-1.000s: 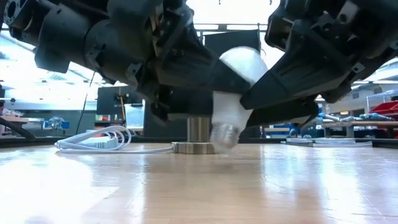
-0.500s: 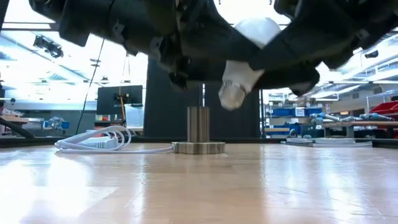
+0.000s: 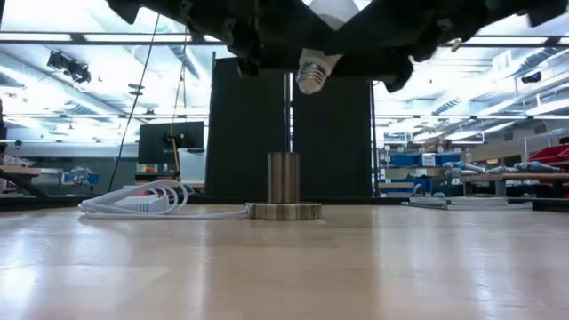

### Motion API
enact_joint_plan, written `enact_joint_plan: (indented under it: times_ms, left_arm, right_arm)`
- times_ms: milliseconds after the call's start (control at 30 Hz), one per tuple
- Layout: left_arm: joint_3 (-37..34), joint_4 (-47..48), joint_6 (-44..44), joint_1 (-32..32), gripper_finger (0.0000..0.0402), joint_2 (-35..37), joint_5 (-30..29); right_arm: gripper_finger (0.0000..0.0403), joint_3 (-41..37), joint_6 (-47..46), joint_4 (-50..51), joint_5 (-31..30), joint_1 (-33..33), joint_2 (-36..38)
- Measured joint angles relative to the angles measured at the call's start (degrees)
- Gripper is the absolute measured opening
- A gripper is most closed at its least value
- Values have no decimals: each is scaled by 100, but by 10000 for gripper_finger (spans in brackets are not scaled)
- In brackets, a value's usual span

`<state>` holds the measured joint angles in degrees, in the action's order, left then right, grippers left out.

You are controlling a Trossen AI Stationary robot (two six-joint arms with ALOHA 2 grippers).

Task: Screw lightbulb
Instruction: Insert the lightbulb into the lamp holder

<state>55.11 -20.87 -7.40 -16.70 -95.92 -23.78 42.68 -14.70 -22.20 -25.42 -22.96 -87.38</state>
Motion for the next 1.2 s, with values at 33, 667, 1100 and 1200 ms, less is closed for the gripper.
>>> enact_joint_plan:
  times_ms: [33, 667, 1100, 1200]
  left_arm:
    - [0, 158, 0, 51, 243, 100, -9]
    - [-604, 518, 113, 902, 243, 306, 29]
    - [-964, -255, 82, 1203, 243, 263, 505]
    - [-964, -261, -52, 1203, 243, 263, 571]
  right_arm:
    - [230, 4, 35, -4, 118, 121, 36]
    - [230, 20, 439, -176, 1791, 1630, -81]
    - [230, 20, 325, -91, 2058, 1922, -150]
    - [230, 20, 287, -91, 2059, 1943, -151]
